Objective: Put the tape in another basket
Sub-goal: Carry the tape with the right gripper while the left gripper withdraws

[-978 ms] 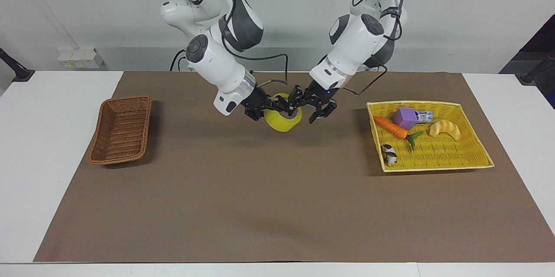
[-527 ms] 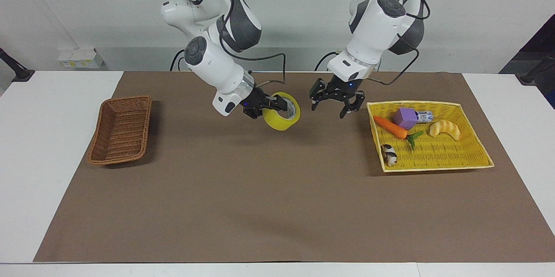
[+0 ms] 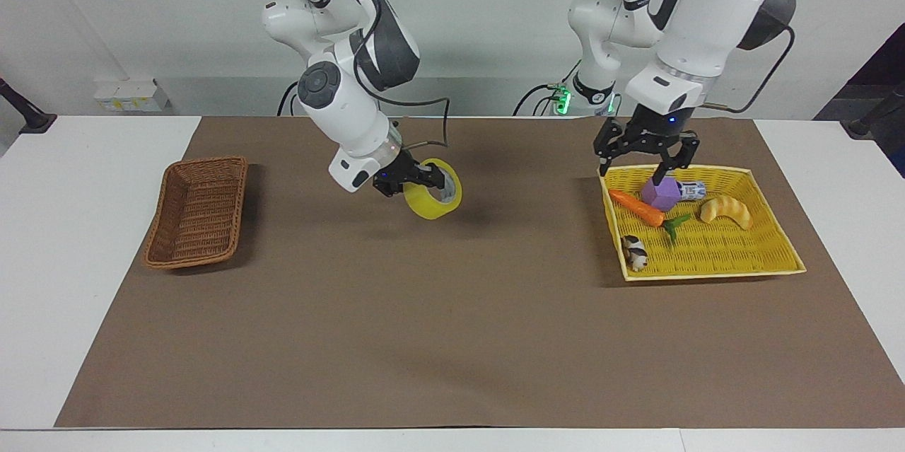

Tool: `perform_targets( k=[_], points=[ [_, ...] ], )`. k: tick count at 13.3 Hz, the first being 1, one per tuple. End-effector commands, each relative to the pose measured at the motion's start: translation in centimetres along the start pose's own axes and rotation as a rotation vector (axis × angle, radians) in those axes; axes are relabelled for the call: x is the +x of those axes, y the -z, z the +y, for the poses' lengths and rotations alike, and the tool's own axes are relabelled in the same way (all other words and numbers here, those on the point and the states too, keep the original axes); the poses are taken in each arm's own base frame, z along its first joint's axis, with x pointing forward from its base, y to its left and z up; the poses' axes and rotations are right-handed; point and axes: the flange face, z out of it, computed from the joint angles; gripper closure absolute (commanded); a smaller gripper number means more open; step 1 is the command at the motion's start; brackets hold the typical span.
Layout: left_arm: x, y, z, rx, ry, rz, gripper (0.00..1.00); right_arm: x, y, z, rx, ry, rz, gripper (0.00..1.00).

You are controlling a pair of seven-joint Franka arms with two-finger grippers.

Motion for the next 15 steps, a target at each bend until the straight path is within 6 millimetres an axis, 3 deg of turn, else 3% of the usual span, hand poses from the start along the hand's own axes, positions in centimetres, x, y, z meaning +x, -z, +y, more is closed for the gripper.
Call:
perform_targets(
  k=[1, 5, 9, 12, 15],
  points=[
    [-0.3, 4.8, -4.3, 0.033, -0.031, -0.022, 0.0, 1.1, 3.1, 3.8, -0.07, -0.045, 0.015, 1.0],
    [-2.0, 6.7, -9.0, 0.032, -0.02, -0.109, 0.0, 1.8, 7.3, 7.5, -0.208, -0.059, 0.023, 1.0],
    [-3.6, 8.3, -11.5, 0.062, -0.06, -0.173, 0.0, 1.7, 8.7, 10.8, -0.412, -0.073, 0.016, 1.0],
    [-4.6, 9.8, -11.2, 0.06, -0.057, -0.165, 0.0, 1.6, 10.2, 17.0, -0.495, -0.149, 0.02, 1.0],
    [-4.9, 9.9, -12.0, 0.061, -0.041, -0.169, 0.0, -0.2, 10.7, 25.7, -0.514, -0.234, -0.025, 1.0]
  ],
)
